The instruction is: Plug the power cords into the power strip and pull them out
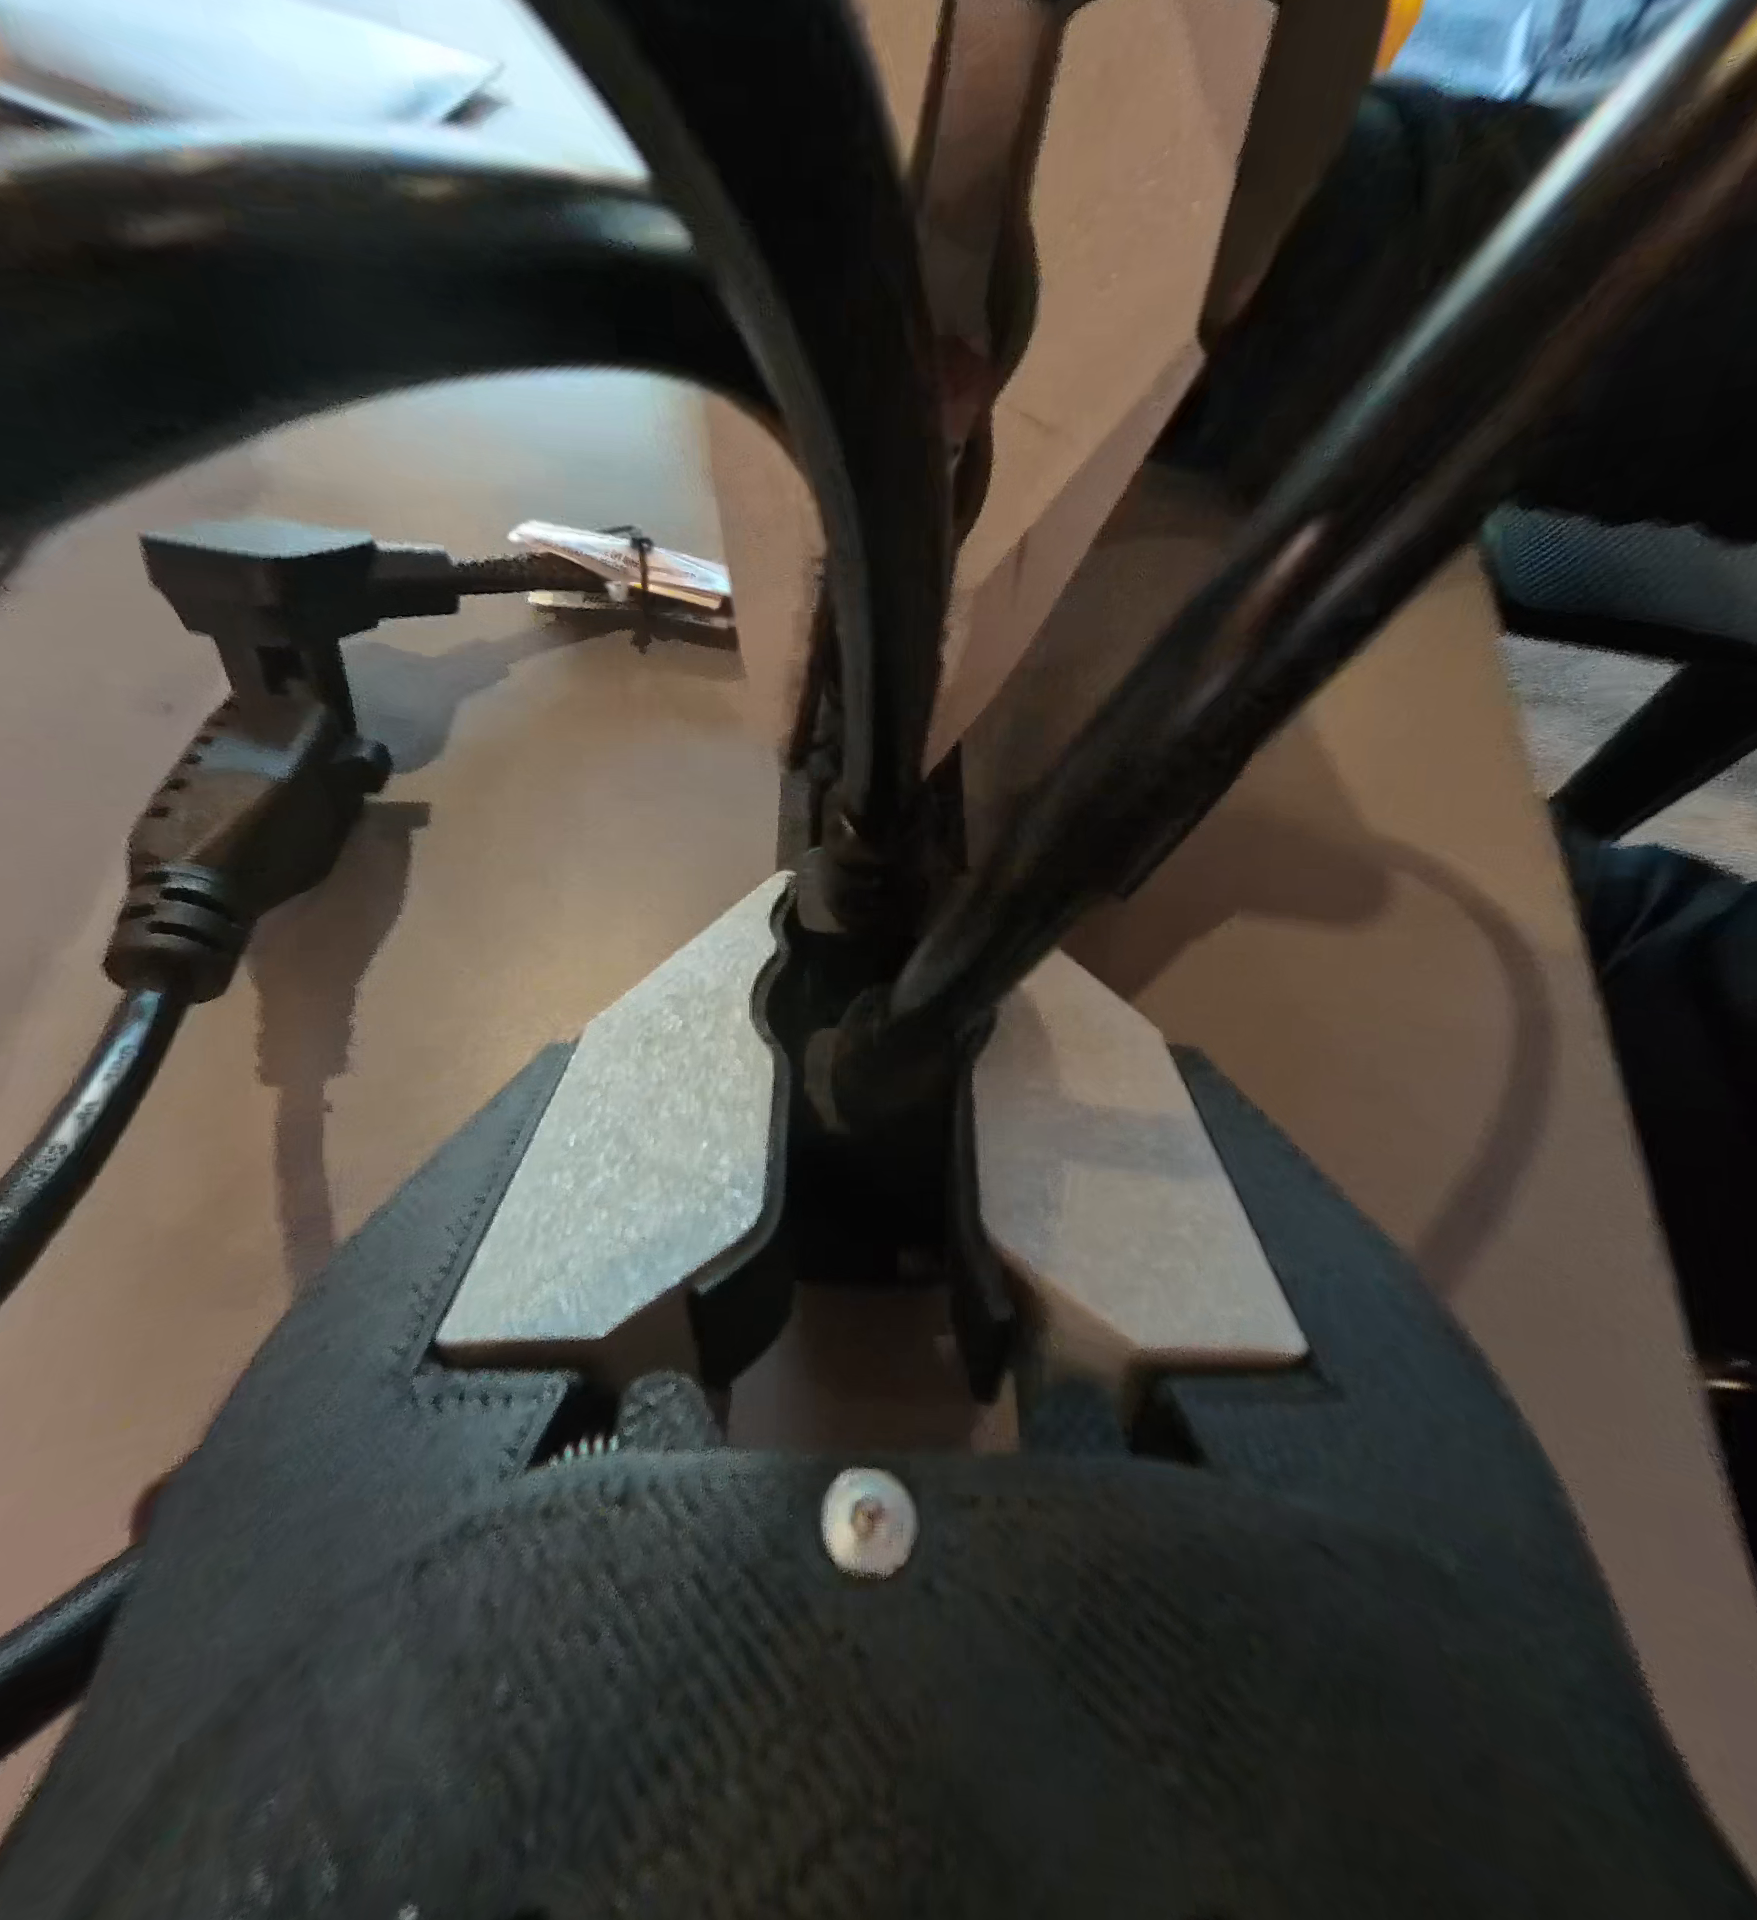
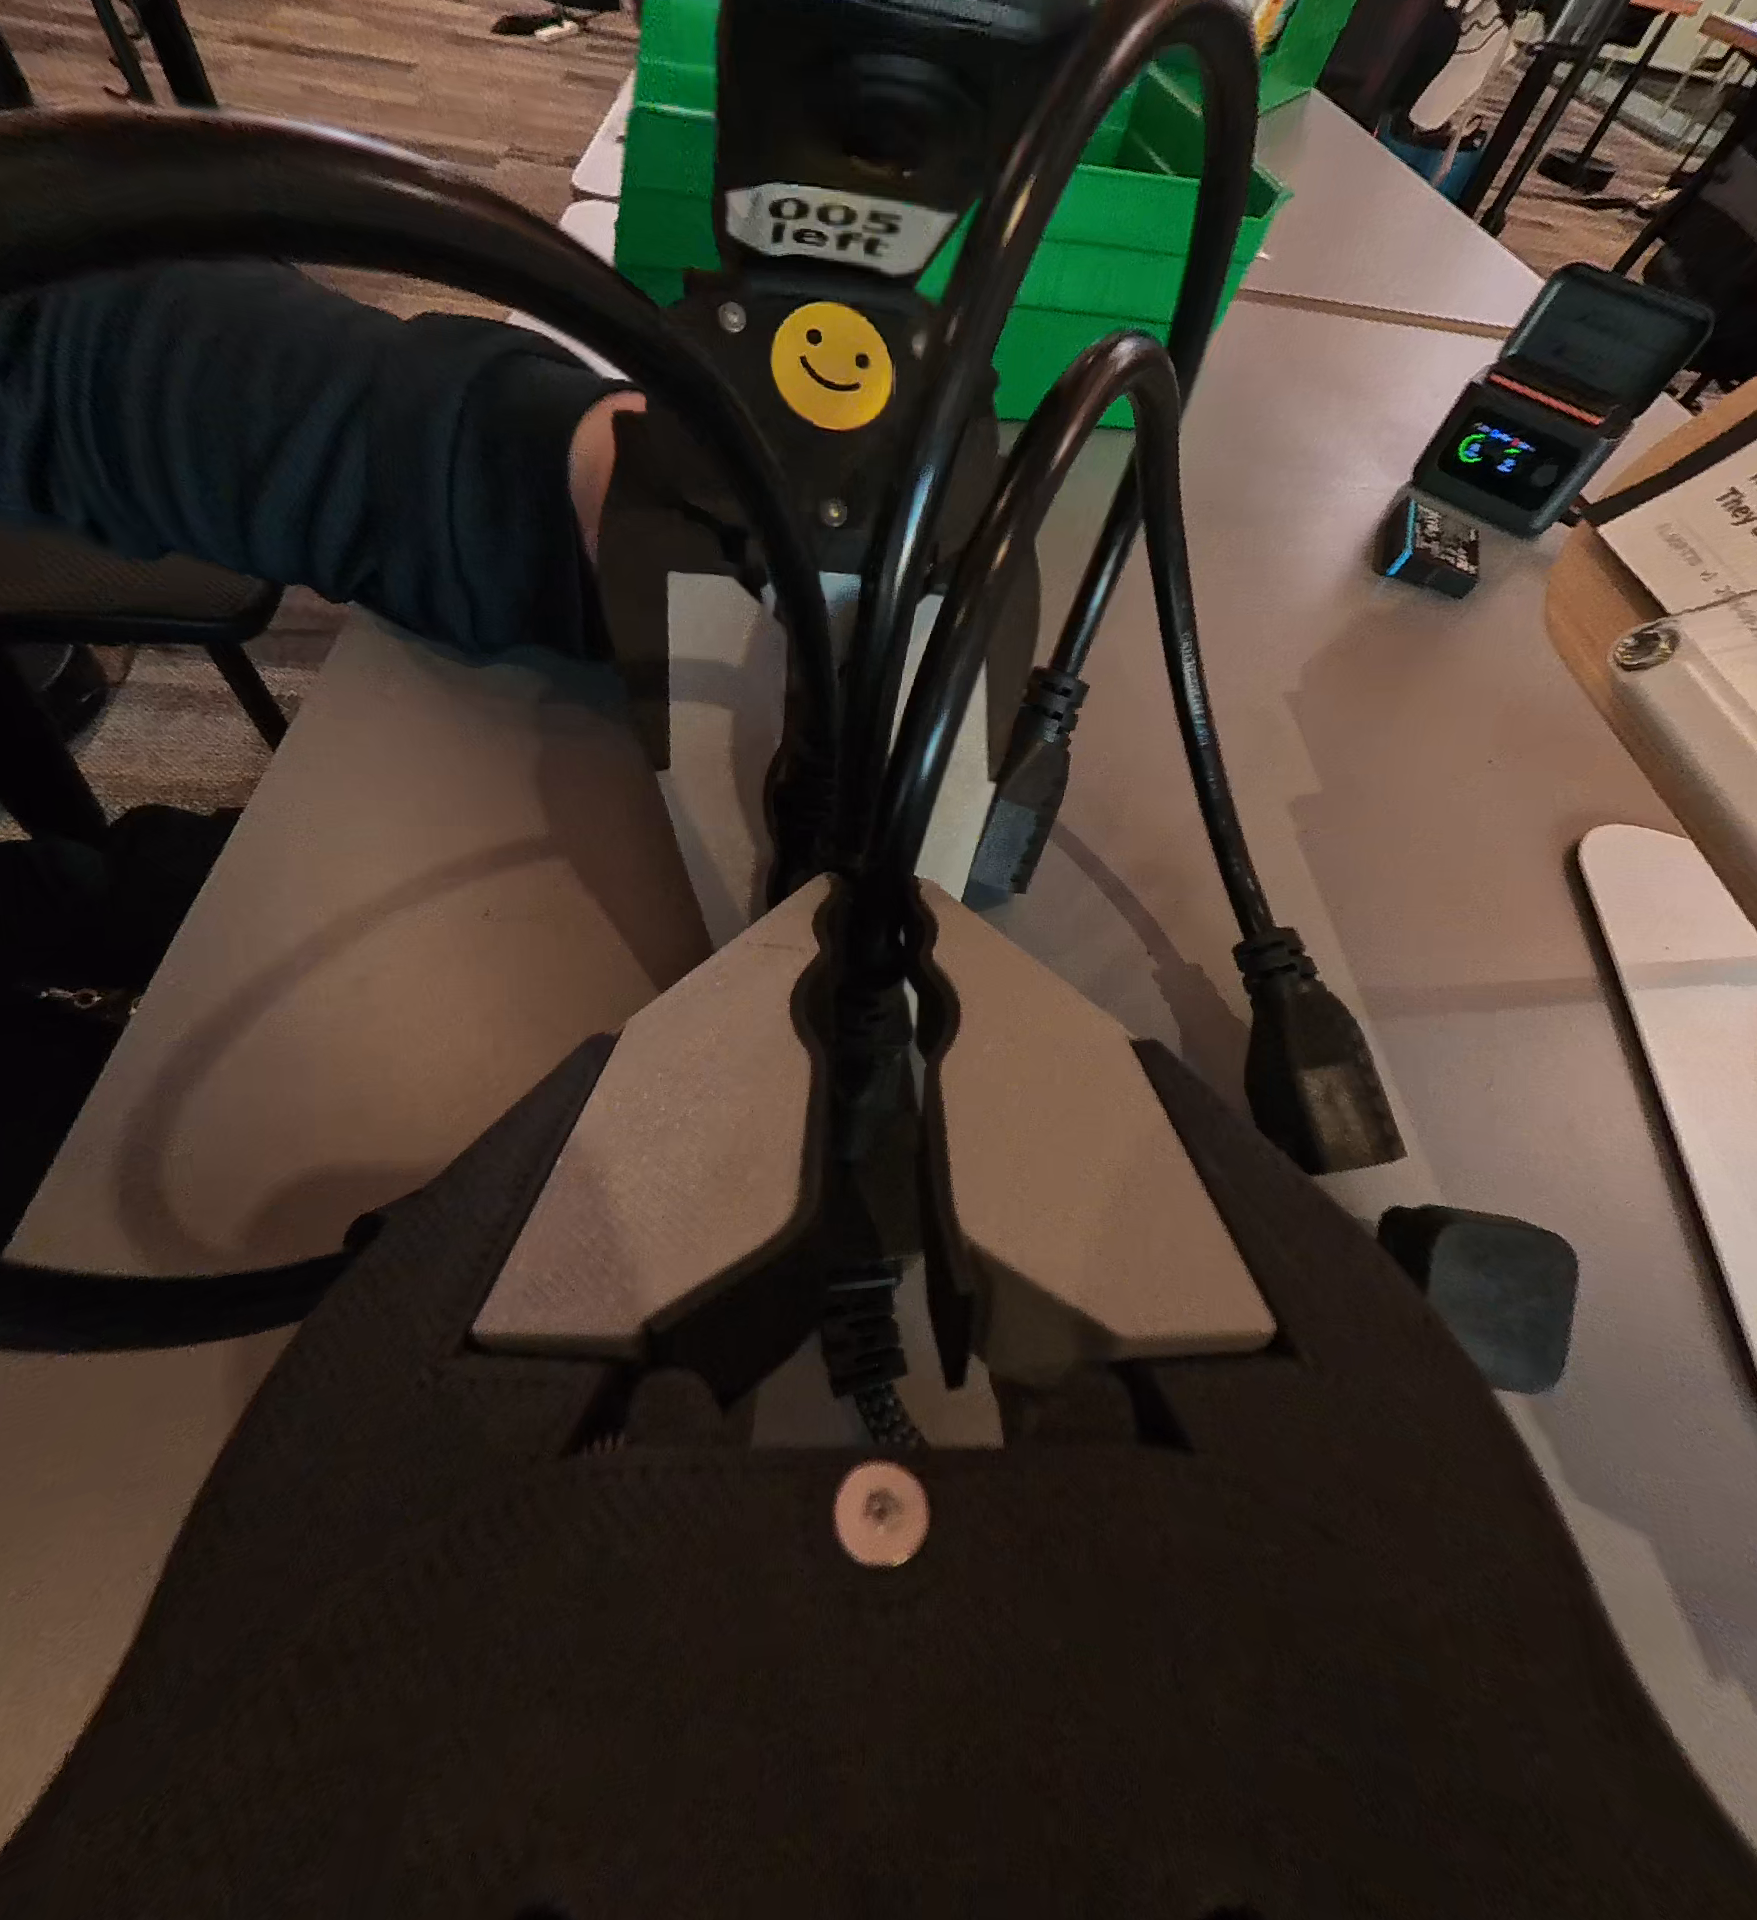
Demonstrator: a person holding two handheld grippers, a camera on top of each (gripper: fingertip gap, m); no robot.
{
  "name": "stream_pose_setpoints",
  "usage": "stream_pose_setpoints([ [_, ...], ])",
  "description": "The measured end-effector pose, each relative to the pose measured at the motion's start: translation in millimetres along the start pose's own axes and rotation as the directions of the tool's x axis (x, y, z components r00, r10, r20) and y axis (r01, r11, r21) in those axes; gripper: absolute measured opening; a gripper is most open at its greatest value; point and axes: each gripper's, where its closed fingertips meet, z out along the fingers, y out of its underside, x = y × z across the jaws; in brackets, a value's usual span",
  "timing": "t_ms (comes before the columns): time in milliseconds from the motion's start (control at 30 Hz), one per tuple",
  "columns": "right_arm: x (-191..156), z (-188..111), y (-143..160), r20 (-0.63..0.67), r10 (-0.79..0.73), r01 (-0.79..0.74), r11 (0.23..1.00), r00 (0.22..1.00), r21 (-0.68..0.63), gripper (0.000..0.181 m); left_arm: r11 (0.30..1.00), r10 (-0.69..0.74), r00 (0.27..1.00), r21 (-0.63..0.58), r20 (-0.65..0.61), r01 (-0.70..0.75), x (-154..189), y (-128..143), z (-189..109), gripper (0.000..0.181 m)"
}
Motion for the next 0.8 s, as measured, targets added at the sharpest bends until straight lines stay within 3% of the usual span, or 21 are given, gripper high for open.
stream_pose_setpoints([
  [267, 10, -12, -3, -0.022, 0.025, -0.023, 0.998, 0.999, 0.051, 0.011, 0.97, -0.237, 0.963, 0.031, -0.127, 0.242, 2, -3, -6, 0.025],
  [500, -1, -22, -1, 0.074, 0.029, -0.031, 0.999, 0.997, 0.035, 0.011, 0.849, -0.448, 0.834, 0.137, -0.323, 0.51, -4, -19, -29, 0.025],
  [800, -8, -11, 16, 0.08, -0.024, 0.03, 0.997, 0.997, -0.072, 0.012, 0.854, -0.452, 0.835, 0.116, -0.313, 0.506, -4, -15, -30, 0.025],
])
